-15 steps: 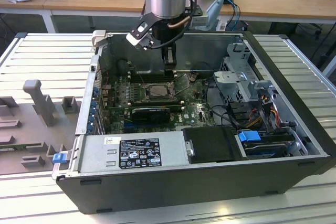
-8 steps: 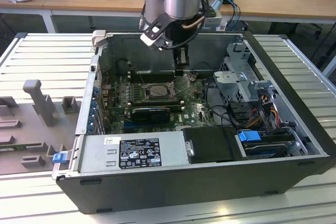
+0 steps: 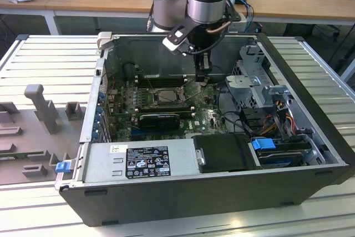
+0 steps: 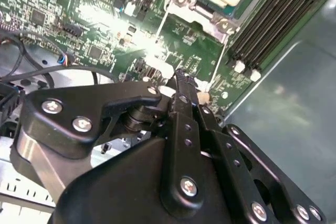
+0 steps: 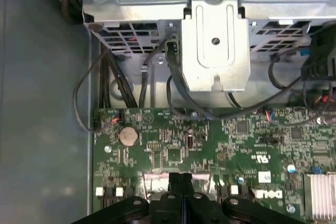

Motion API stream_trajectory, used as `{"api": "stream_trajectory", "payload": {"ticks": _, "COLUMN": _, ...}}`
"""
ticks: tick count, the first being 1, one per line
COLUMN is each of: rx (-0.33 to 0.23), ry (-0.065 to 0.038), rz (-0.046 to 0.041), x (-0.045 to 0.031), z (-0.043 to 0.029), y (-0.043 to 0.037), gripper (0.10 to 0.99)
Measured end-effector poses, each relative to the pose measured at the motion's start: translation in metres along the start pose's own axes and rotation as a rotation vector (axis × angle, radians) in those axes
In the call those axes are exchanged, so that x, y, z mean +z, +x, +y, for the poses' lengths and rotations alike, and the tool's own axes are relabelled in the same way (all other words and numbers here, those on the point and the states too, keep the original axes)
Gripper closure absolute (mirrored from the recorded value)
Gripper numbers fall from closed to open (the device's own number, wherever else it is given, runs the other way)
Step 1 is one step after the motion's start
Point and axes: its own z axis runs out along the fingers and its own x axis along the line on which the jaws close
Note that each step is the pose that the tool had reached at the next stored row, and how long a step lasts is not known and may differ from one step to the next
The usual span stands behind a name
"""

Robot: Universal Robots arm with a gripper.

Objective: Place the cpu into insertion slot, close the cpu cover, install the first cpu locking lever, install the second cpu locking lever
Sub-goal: 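Close the cpu cover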

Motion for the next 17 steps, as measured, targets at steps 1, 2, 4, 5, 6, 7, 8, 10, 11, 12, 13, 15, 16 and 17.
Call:
{"api": "stream_trajectory", "payload": {"ticks": 1, "rx": 0.0, "ry": 0.001, "rz": -0.0001, "x": 0.0005, "z": 0.0012, "y": 0.0, "gripper": 0.98}}
{"api": "stream_trajectory", "payload": {"ticks": 2, "rx": 0.0, "ry": 0.001, "rz": -0.0003, "x": 0.0008, "z": 0.0028, "y": 0.0, "gripper": 0.98}}
{"api": "stream_trajectory", "payload": {"ticks": 4, "rx": 0.0, "ry": 0.002, "rz": -0.0003, "x": 0.0015, "z": 0.0058, "y": 0.0, "gripper": 0.98}}
{"api": "stream_trajectory", "payload": {"ticks": 5, "rx": 0.0, "ry": 0.003, "rz": -0.0001, "x": 0.0019, "z": 0.0072, "y": 0.0001, "gripper": 0.98}}
{"api": "stream_trajectory", "payload": {"ticks": 6, "rx": 0.0, "ry": 0.003, "rz": -0.0001, "x": 0.0025, "z": 0.0087, "y": 0.0001, "gripper": 0.98}}
{"api": "stream_trajectory", "payload": {"ticks": 7, "rx": 0.0, "ry": 0.004, "rz": -0.0002, "x": 0.0028, "z": 0.0097, "y": 0.0001, "gripper": 0.98}}
{"api": "stream_trajectory", "payload": {"ticks": 8, "rx": 0.0, "ry": 0.005, "rz": -0.0001, "x": 0.0034, "z": 0.0112, "y": 0.0001, "gripper": 0.98}}
{"api": "stream_trajectory", "payload": {"ticks": 10, "rx": 0.0, "ry": 0.008, "rz": -0.0003, "x": 0.0047, "z": 0.0141, "y": 0.0002, "gripper": 0.98}}
{"api": "stream_trajectory", "payload": {"ticks": 11, "rx": 0.0, "ry": 0.009, "rz": -0.0004, "x": 0.0054, "z": 0.0164, "y": 0.0002, "gripper": 0.98}}
{"api": "stream_trajectory", "payload": {"ticks": 12, "rx": 0.0, "ry": 0.009, "rz": -0.0004, "x": 0.0057, "z": 0.0173, "y": 0.0002, "gripper": 0.98}}
{"api": "stream_trajectory", "payload": {"ticks": 13, "rx": 0.0, "ry": 0.01, "rz": -0.0002, "x": 0.0061, "z": 0.0181, "y": 0.0003, "gripper": 0.98}}
{"api": "stream_trajectory", "payload": {"ticks": 15, "rx": 0.0, "ry": 0.012, "rz": -0.0002, "x": 0.0075, "z": 0.0206, "y": 0.0004, "gripper": 0.98}}
{"api": "stream_trajectory", "payload": {"ticks": 16, "rx": 0.0, "ry": 0.012, "rz": -0.0003, "x": 0.0082, "z": 0.0215, "y": 0.0003, "gripper": 0.98}}
{"api": "stream_trajectory", "payload": {"ticks": 17, "rx": 0.0, "ry": 0.013, "rz": -0.0004, "x": 0.0089, "z": 0.0223, "y": 0.0004, "gripper": 0.98}}
